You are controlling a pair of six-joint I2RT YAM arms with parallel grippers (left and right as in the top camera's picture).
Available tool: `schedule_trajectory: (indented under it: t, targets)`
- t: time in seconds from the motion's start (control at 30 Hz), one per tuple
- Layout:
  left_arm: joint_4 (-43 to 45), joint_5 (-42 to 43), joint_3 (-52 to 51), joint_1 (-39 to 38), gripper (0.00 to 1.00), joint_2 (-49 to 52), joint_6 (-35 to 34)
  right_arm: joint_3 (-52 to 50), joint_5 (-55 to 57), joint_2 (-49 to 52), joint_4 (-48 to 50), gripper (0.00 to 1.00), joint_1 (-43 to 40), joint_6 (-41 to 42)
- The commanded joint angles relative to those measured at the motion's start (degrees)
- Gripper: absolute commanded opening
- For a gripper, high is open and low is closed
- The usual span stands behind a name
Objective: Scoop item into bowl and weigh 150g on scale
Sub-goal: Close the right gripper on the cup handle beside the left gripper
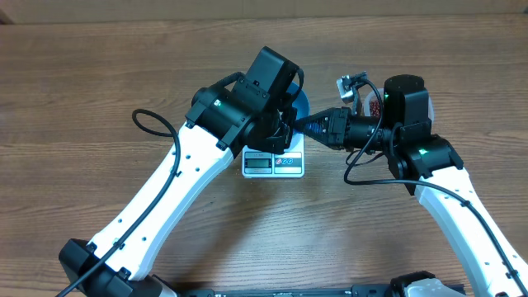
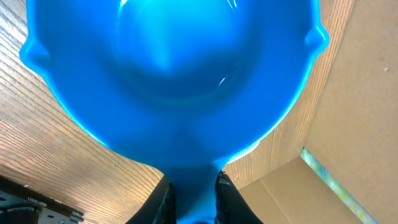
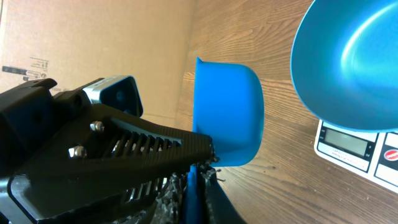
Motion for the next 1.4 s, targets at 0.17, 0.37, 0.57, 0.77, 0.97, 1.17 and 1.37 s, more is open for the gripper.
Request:
schedule_trajectory:
  t: [0.17, 0.37, 0.57, 0.77, 0.97, 1.17, 1.37]
  targets:
    - [0.07, 0.26, 0.42, -0.26, 0.04, 0.07, -0.57, 1.40, 0.42, -0.04, 0.37, 0.04, 0.33, 0.02]
    - [0.07, 0.24, 0.42, -0.37, 0.04, 0.07, -0.57, 1.40, 0.42, -0.04, 0.37, 0.04, 0.33, 0.02]
    - [0.04, 0.22, 0.42, -0.37, 0.08, 0.07, -0.57, 1.40, 0.44, -0.04, 0.39, 0.04, 0.31, 0.00]
    - [0.02, 0.22, 0.42, -0.37, 0.19, 0.07, -0.57, 1.40, 0.63, -0.04, 0.39, 0.04, 0.31, 0.02]
    - [0.02, 0.22, 0.42, -0.37, 0.71, 0.07, -0.55, 1.40, 0.63, -0.04, 0.39, 0.04, 0.31, 0.02]
    - [0.02, 0.22, 0.42, -0.35, 0.99, 0.07, -0.52, 1.40, 0.63, -0.04, 0.39, 0.04, 0.31, 0.02]
    - [0.02, 0.22, 0.42, -0.28, 1.00, 0.07, -0.52, 1.40, 0.61, -0.04, 0.39, 0.04, 0.31, 0.00]
